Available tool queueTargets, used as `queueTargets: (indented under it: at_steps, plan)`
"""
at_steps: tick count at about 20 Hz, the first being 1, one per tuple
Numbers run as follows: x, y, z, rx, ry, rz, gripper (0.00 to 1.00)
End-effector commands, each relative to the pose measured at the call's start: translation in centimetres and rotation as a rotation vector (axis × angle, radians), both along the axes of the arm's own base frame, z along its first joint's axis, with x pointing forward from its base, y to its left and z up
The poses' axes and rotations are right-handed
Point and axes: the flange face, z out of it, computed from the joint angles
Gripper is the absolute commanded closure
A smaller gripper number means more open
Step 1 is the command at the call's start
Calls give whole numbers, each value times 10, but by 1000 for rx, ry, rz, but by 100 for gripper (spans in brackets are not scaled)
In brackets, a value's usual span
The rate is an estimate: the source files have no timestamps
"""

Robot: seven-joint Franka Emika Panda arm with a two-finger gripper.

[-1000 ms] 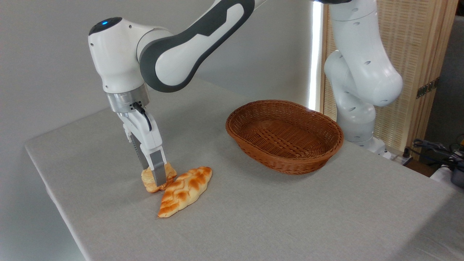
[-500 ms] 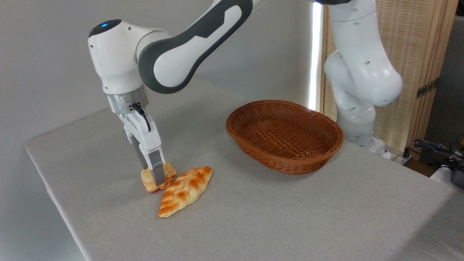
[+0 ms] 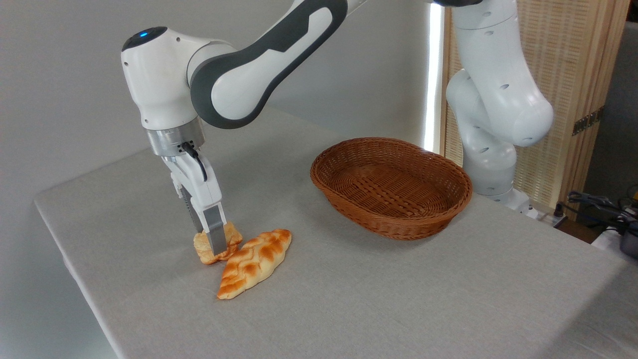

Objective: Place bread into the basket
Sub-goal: 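Close the gripper around the small round bun, then lift the bun and carry it over the wicker basket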

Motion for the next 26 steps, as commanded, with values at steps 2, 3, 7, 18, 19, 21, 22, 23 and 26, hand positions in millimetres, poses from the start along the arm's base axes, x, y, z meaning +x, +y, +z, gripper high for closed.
queueTargets:
  at_steps: [2,3,7,18,19,21,22,23,26]
  plan:
    - [0,0,3,5,-16,-17,43]
    - [0,0,3,5,-16,-17,43]
    - [-4,2,21,1,-28,-4,43]
    - [-67,31,137,-24,-29,61,38]
    - [-78,34,143,-32,-26,63,38]
    - [-101,41,152,-36,-33,61,37]
    - [-112,44,155,-39,-34,61,37]
    - [-123,49,157,-52,-33,68,37]
    - [-156,58,159,-58,-9,98,37]
